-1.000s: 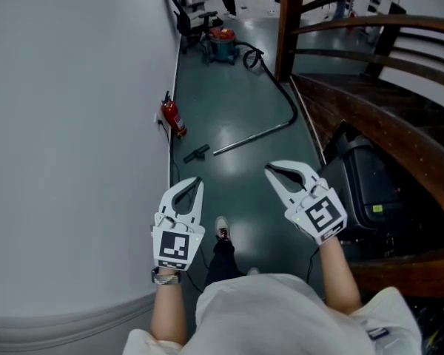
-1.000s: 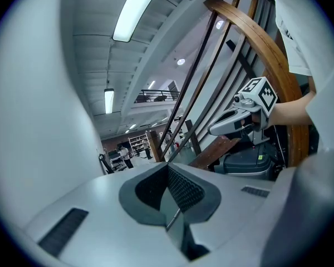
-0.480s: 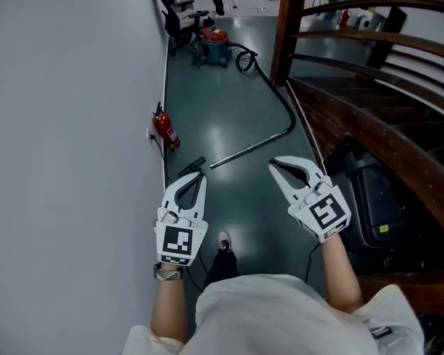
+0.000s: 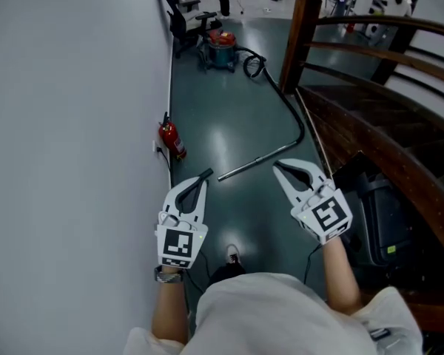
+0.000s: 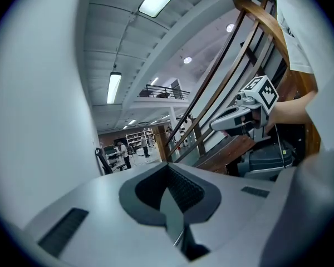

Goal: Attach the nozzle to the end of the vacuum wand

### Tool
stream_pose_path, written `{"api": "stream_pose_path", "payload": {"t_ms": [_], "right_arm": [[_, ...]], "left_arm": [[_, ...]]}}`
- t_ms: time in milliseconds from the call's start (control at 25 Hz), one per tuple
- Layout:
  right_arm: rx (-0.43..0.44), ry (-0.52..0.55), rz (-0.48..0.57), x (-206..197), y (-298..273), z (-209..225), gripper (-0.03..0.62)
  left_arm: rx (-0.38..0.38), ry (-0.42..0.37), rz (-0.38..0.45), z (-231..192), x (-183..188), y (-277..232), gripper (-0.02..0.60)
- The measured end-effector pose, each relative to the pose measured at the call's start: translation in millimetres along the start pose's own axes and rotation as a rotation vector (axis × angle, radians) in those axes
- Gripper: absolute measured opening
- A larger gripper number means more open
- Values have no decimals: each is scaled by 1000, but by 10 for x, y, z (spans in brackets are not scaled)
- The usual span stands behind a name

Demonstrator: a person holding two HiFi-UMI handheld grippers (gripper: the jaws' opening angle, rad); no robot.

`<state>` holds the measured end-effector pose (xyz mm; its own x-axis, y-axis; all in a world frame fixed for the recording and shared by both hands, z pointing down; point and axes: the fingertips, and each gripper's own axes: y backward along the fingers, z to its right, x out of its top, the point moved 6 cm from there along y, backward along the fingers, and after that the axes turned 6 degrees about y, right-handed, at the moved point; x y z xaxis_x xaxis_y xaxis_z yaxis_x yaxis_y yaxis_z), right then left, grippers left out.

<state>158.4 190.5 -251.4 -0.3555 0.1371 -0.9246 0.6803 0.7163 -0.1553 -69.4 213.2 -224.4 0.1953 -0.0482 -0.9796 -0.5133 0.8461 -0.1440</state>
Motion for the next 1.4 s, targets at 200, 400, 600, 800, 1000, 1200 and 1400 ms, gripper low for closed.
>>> {"api": "stream_pose_path", "payload": {"t_ms": [200, 400, 600, 800, 1000, 1200, 1400], "right_arm": [[-12, -4, -4, -20, -429, 163, 29], [-9, 6, -11, -19, -744, 232, 29], [-15, 9, -22, -62, -924, 359, 29], [-17, 11, -19, -85, -1054, 481, 29], [-4, 12, -18, -137, -1178, 611, 29], [22, 24, -15, -206, -1354, 792, 29], [37, 23, -14, -291, -1574, 1089, 29]], "left_arm": [[-8, -1, -9, -396, -64, -263, -2], [-11, 5, -11, -693, -134, -459, -2], [-19, 9, -13, -849, -166, -650, -2], [-27, 10, -25, -936, -197, -783, -2], [-19, 4, -38, -1017, -219, -925, -2], [18, 8, -42, -1168, -257, -1128, -2], [48, 7, -43, -1322, -231, -1373, -2]]}}
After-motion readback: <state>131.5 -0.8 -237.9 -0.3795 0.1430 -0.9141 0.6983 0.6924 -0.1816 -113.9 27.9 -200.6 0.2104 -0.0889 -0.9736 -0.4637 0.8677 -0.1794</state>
